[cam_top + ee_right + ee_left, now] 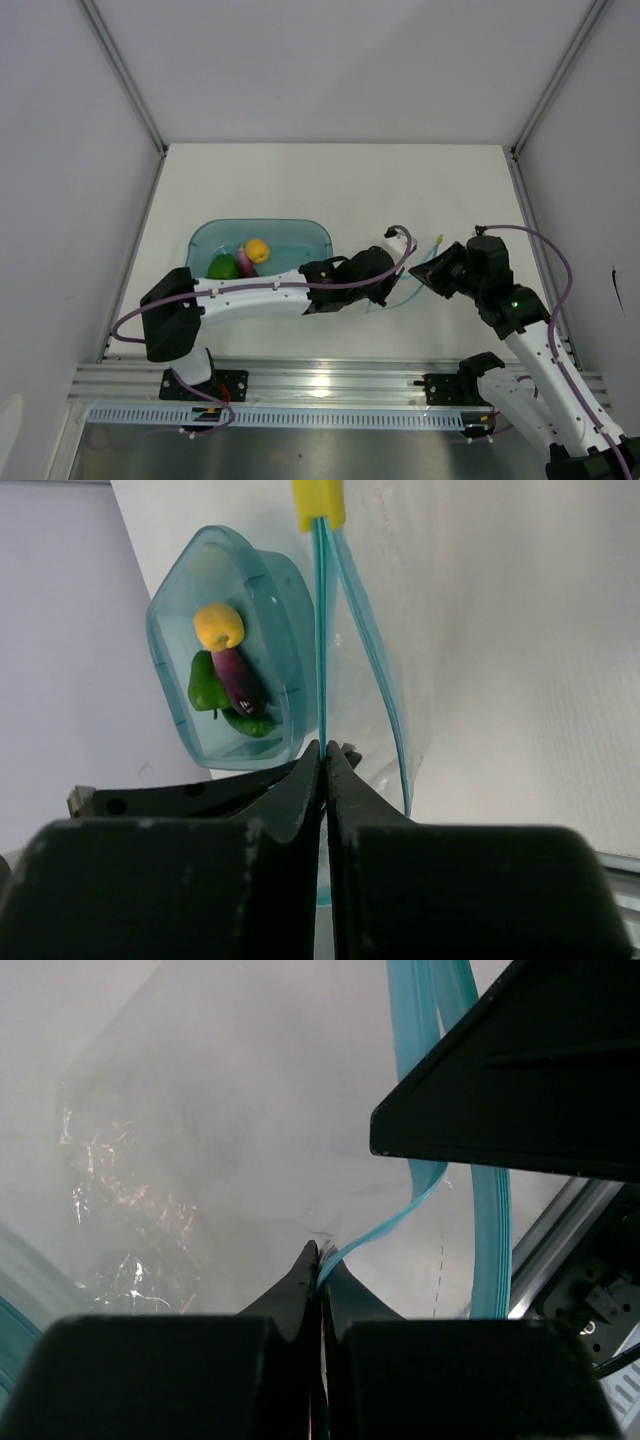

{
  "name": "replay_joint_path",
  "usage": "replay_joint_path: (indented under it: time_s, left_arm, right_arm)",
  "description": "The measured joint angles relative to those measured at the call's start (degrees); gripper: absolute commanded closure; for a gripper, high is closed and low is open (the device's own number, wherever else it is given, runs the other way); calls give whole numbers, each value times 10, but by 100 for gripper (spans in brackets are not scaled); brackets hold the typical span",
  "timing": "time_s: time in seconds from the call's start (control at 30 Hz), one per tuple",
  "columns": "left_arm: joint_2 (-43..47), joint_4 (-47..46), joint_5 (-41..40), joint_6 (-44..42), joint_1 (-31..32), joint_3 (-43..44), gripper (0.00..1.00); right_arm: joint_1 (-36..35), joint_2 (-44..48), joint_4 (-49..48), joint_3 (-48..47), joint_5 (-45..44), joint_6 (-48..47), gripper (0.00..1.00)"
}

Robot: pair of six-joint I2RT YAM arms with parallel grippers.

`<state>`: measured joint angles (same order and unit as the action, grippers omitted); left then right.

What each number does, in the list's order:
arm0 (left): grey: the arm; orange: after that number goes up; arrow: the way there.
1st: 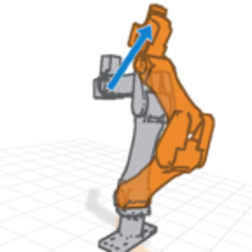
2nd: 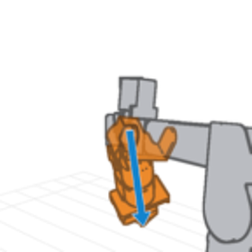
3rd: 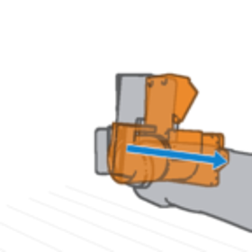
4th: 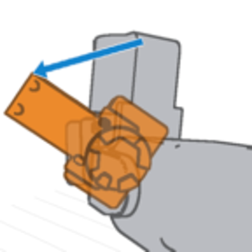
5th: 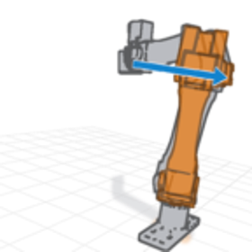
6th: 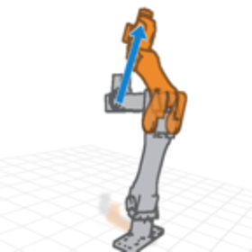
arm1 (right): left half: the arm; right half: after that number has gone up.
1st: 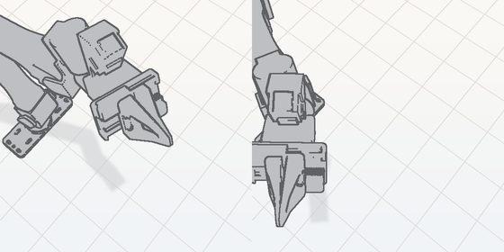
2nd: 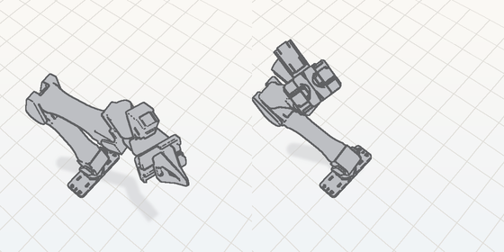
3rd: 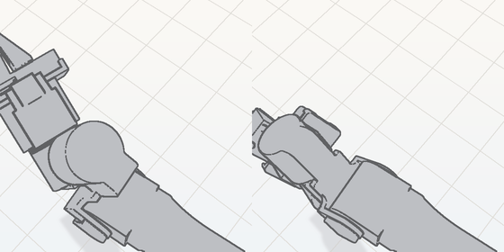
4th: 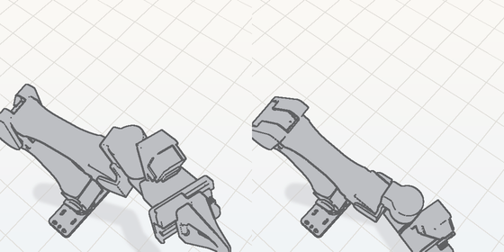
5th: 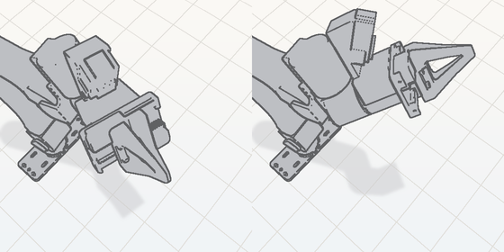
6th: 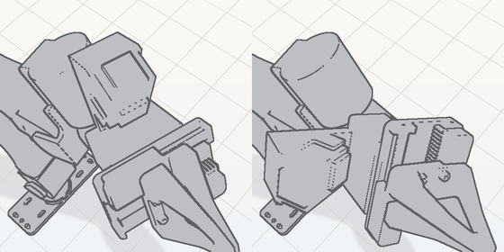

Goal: Place the food in the zip-top bag and seal the zipper
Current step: Open the zipper of the food storage bag at the center of the board.

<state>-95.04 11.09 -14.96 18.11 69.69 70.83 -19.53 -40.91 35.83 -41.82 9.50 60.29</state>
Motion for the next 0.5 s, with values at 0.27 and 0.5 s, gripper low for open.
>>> replay_joint_path:
  time_s: [0.27, 0.5]
  left_arm:
    - [2, 3, 39, 4, -11, 2, 99]
    - [2, 14, 47, 15, -13, 26, 99]
  right_arm:
    - [-4, -11, 47, -56, -7, -77, 41]
    - [-8, -9, 108, -118, -26, -138, 38]
